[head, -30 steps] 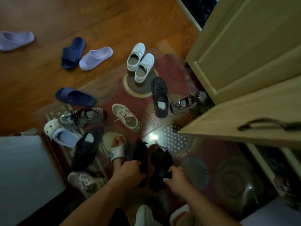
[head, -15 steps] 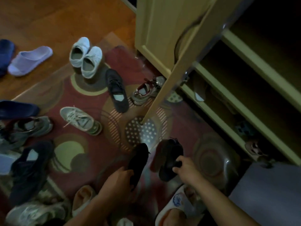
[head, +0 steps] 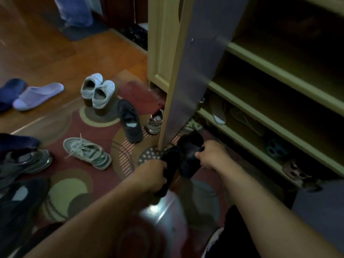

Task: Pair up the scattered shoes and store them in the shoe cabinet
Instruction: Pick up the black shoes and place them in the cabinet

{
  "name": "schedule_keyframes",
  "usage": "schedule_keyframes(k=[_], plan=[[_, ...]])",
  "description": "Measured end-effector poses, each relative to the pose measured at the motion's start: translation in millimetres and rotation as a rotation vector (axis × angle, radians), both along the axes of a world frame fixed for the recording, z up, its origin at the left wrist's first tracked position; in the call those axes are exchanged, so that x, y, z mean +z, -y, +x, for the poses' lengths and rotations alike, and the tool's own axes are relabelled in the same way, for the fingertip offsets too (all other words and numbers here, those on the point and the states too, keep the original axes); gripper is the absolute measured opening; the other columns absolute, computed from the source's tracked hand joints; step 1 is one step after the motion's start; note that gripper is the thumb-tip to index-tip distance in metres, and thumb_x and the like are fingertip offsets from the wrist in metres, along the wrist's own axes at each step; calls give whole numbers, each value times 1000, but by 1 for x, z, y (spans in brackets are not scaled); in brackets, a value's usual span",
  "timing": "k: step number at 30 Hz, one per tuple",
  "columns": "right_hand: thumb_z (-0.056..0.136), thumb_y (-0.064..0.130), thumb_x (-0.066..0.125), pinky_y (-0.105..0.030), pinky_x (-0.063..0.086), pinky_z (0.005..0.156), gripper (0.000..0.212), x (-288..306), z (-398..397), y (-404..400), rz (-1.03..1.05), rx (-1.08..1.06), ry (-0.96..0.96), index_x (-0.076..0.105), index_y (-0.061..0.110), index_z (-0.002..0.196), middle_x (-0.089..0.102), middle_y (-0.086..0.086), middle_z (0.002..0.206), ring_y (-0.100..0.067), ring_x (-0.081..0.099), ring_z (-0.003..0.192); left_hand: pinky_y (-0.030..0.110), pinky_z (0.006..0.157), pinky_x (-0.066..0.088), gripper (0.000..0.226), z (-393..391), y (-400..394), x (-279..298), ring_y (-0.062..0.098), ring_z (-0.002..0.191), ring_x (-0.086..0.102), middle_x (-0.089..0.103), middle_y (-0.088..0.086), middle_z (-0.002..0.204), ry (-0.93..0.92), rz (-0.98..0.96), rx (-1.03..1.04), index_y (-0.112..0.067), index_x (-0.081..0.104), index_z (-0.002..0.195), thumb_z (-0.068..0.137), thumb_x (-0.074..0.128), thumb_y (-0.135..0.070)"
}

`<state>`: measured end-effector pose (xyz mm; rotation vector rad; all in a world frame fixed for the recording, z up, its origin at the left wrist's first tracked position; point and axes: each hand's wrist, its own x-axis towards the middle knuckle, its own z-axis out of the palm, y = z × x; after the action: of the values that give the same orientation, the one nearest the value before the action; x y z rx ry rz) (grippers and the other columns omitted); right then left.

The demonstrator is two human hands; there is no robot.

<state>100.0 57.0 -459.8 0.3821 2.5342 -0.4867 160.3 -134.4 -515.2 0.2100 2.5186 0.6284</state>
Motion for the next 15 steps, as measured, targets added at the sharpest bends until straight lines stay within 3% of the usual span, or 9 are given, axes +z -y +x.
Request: schedule_keyframes(k=[2, 5, 7, 9, 11, 15], plan=[[94, 25, 66, -46, 57, 91, 39, 19, 2, -9, 29, 42, -14, 60, 4, 126, 63, -20, 127, -36, 64, 113, 29, 80, 46, 28, 11, -1, 4, 28, 110, 63, 67, 8, 115, -43, -19, 11, -19, 63, 114, 87, 65, -23], [99, 17, 59, -45, 62, 67, 31, 45, 0, -40, -65, 49, 51, 55, 5, 127, 58, -22, 125, -40, 66, 103, 26, 76, 40, 32, 26, -10, -1, 28, 111, 63, 68, 9, 116, -80, -18, 31, -18, 61, 118, 87, 66, -23], [99, 18, 59, -43, 62, 66, 29, 39, 2, -62, -89, 34, 80, 55, 7, 126, 57, -21, 125, -40, 64, 104, 26, 77, 41, 33, 24, -20, -8, 28, 111, 62, 67, 9, 117, -80, -29, 57, -18, 61, 119, 87, 66, -23], [98, 24, 60, -42, 58, 81, 35, 3, 6, -82, 45, 124, 78, 55, 9, 129, 58, -19, 129, -38, 61, 113, 29, 82, 46, 31, 10, -36, -25, 29, 112, 62, 67, 10, 118, -59, -38, 52, -17, 61, 119, 88, 65, -22], [99, 32, 58, -32, 49, 89, 40, -47, 12, -96, 167, 199, 47, 53, 12, 133, 60, -14, 131, -30, 59, 120, 30, 82, 46, 26, -9, -53, -45, 30, 110, 62, 67, 10, 116, -51, -60, 43, -16, 61, 114, 89, 63, -20], [99, 33, 55, -24, 35, 74, 25, -137, -3, -110, 153, 77, -145, 56, 19, 120, 68, -3, 116, -20, 64, 110, 33, 72, 42, 8, -66, -85, -92, 32, 97, 62, 61, 10, 108, -111, -62, 45, -18, 53, 93, 87, 56, -14]])
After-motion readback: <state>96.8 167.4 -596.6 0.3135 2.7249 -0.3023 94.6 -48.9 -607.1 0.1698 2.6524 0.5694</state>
